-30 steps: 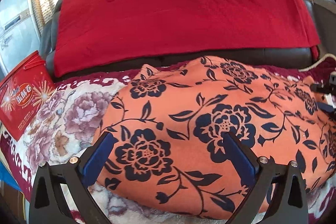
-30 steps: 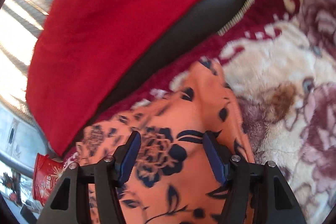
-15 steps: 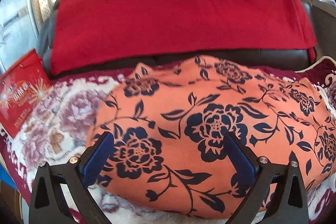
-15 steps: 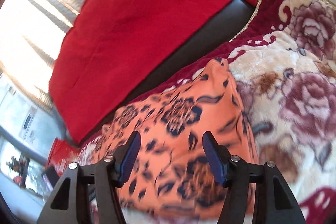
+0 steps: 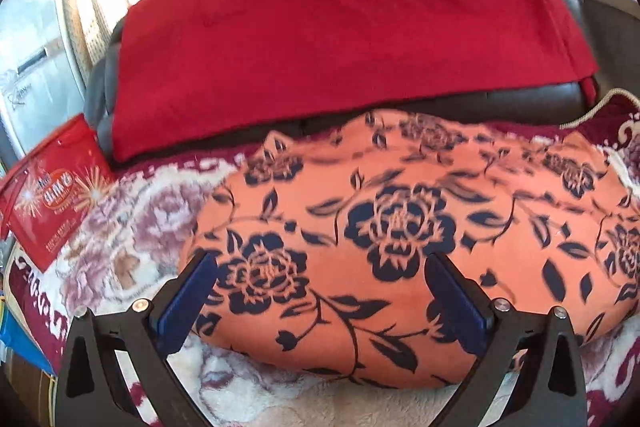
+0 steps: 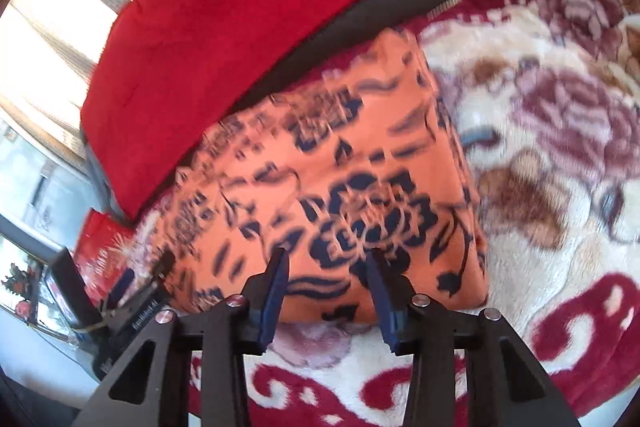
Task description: Fold small clothes
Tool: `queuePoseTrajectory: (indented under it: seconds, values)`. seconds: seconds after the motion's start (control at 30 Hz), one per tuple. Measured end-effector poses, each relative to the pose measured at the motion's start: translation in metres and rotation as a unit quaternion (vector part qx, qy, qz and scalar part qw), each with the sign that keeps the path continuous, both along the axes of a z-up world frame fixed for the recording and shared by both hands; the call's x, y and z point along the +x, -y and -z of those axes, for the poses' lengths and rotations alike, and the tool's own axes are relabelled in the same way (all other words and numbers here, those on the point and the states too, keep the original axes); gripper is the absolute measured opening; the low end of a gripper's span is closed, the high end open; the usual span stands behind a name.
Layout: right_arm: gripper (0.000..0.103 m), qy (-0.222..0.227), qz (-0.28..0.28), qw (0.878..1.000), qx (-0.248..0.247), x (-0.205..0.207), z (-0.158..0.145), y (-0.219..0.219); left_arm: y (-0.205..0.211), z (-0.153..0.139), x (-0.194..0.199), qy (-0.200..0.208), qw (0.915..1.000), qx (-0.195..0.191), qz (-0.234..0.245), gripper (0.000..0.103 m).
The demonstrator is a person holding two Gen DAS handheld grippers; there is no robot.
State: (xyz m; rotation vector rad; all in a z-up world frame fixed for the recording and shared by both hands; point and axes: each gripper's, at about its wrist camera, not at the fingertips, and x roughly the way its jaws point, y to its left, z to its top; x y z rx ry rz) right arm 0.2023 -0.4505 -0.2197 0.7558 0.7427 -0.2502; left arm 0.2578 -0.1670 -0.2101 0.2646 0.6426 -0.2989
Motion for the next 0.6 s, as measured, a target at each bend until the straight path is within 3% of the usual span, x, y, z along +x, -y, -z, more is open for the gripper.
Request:
queuePoseTrajectory:
  seconds: [0.07, 0.13, 0.27, 0.37, 0.6]
  values:
    - [0.044, 0.018, 0.004, 1.0, -0.011, -0.003, -0.007, 0.001, -0.001, -0.007, 0.0, 0.024, 0.9997, -0.001, -0.01, 0.103]
    - [0.044, 0.014, 0.006, 1.0, -0.006, -0.002, -0.005, 0.003, -0.001, -0.005, 0.004, 0.02, 0.9997, -0.001, -0.016, 0.103]
    - [0.043, -0.04, 0.015, 0.999, 0.026, 0.014, 0.02, 0.014, 0.015, 0.026, 0.025, -0.068, 0.9967, 0.042, -0.014, 0.103]
    - [0.048, -0.035, 0.008, 0.999, 0.02, 0.016, 0.017, 0.014, 0.014, 0.021, 0.023, -0.06, 0.9976, 0.034, -0.011, 0.103]
    - [0.049, -0.002, 0.018, 1.0, 0.019, 0.006, 0.008, 0.009, -0.004, -0.001, 0.011, -0.022, 0.9997, 0.005, -0.008, 0.103]
